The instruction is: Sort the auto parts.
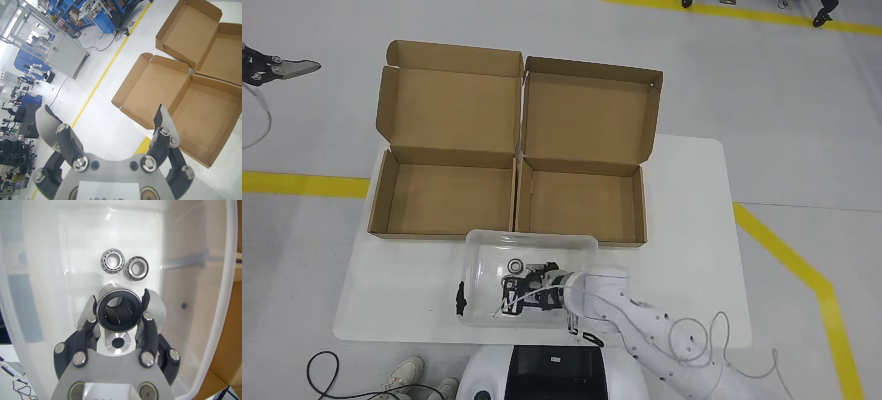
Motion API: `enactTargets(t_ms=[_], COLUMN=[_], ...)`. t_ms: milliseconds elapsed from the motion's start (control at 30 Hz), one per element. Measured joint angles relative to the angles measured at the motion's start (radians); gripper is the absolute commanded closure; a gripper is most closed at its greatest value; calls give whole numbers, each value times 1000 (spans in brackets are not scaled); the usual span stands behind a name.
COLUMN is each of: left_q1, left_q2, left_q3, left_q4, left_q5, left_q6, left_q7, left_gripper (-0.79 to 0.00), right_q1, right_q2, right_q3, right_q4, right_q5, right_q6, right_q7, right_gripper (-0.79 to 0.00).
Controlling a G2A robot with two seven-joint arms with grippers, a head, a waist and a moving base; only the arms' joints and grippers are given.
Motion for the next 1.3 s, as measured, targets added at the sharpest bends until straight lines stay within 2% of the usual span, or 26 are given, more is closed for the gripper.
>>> enactTargets(t_ms=[67,100,533,1000,1167,1300], left_q1=[0,0,0,0,0,0], left_q2=[0,0,0,0,0,0], left_q3=[0,0,0,0,0,0], left_q4=[0,0,0,0,0,0], left_q5=[0,0,0,0,0,0], left_q6=[0,0,0,0,0,0], left_q7=[0,0,0,0,0,0], left_gripper=[-785,-785,-785,-785,-785,-785], right_q1=[4,5,-15,-42,-31,-12], right_q2=[-1,-2,15,46,49,51], right_q3=[-1,-1,58,192,237,268], right_q4=[2,3,-49,-159,-225,-285], right_q5=[16,24,83,215,283,315], right_q6=[-9,-14,-48,-107,-103,-76], right_q7=[-8,-19,-123,-369,-444,-448], right_gripper=[-31,0,0,0,0,0])
